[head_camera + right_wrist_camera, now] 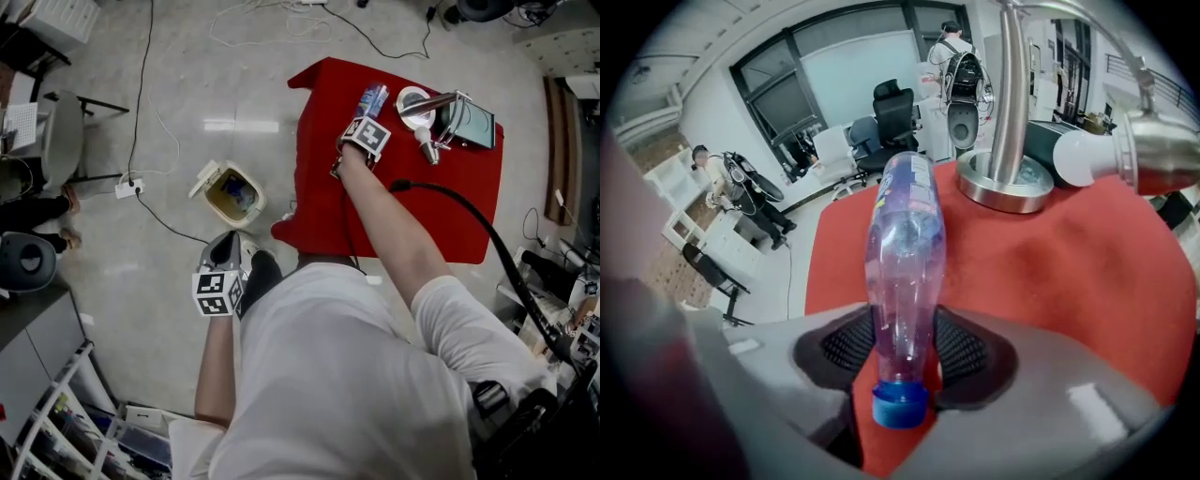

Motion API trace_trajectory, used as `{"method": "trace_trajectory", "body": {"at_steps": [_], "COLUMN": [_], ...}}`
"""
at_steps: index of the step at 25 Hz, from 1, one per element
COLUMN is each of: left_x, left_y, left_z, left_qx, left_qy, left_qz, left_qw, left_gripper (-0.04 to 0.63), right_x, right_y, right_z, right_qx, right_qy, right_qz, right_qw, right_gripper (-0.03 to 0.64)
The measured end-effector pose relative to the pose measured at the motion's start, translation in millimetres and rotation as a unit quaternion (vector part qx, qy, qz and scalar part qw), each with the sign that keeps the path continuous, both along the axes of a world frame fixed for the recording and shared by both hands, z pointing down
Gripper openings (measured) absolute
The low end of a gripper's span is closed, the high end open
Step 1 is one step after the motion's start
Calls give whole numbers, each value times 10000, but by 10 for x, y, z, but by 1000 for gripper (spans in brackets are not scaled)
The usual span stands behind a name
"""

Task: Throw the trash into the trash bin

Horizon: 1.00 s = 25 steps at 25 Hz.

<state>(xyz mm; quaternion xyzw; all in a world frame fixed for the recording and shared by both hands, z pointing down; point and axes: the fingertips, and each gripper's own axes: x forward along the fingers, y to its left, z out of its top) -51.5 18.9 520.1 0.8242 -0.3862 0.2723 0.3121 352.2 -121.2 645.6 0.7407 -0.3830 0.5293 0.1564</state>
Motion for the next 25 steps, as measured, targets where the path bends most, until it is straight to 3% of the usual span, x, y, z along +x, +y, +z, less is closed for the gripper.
{"method": "trace_trajectory", "body": {"at_steps": [15,25], "left_x": [122,77], "left_y": [52,174], "left_z": [-130,-119], "left_qx": [252,351], "left_qy": [76,135], "left_qz": [260,275], "left_qw": [9993,9989], "left_gripper": [5,5], "right_x": [-295,-936], "right_y": [220,478], "right_z": [-364,-597], "right_qx": [996,1273], "right_qy": [-848,-1337], "right_qz": [-509,-1449], "right_qw": [9901,9721], "right_gripper": [187,189]}}
